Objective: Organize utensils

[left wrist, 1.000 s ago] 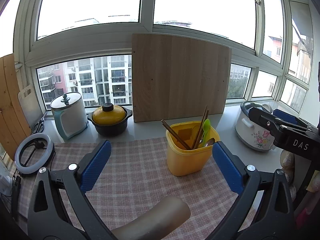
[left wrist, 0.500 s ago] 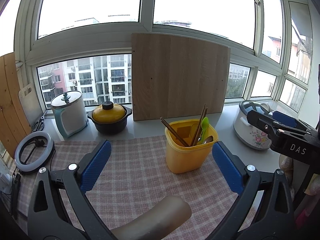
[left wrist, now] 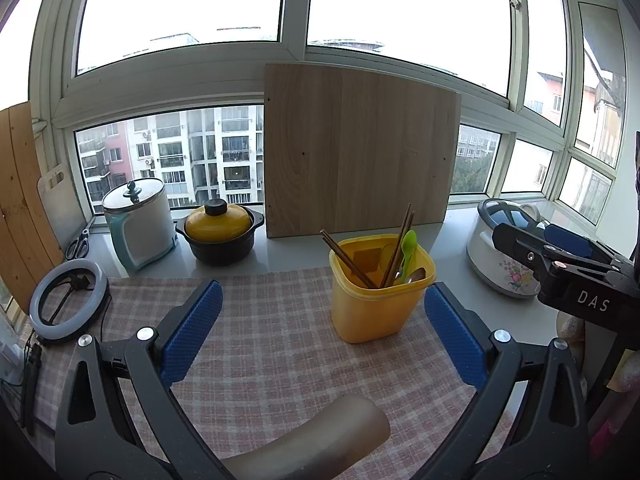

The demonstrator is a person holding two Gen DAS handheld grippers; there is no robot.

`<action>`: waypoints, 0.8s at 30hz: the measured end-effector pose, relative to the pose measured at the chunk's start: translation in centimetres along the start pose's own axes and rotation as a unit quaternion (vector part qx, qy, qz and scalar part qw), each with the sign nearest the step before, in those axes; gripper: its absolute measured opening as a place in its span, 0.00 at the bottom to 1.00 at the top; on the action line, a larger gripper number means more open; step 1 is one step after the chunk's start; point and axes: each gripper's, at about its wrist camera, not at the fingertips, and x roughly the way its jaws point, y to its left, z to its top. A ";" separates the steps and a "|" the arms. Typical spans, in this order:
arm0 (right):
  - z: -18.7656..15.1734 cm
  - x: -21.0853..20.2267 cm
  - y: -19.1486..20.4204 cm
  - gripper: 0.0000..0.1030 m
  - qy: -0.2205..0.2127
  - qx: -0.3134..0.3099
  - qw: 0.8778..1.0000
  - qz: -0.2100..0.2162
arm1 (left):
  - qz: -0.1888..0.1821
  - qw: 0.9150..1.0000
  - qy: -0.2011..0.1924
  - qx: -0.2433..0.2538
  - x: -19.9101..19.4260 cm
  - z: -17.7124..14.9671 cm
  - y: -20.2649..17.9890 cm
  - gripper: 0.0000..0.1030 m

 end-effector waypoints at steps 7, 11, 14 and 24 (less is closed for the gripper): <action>-0.3 0.0 -0.1 1.00 0.001 0.002 1.000 -0.002 | 0.000 1.000 0.000 0.001 -0.1 -0.2 0.0 1.00; -0.4 -0.1 -0.1 1.00 0.004 0.003 1.000 -0.004 | 0.000 1.000 0.001 0.002 -0.2 -0.2 -0.1 1.00; -0.4 -0.1 -0.2 1.00 0.006 0.003 1.000 -0.004 | 0.001 1.000 0.001 0.003 -0.2 -0.3 -0.1 1.00; -0.7 -0.1 -0.2 1.00 0.013 0.007 1.000 -0.004 | 0.006 1.000 0.002 0.005 -0.3 -0.4 0.0 1.00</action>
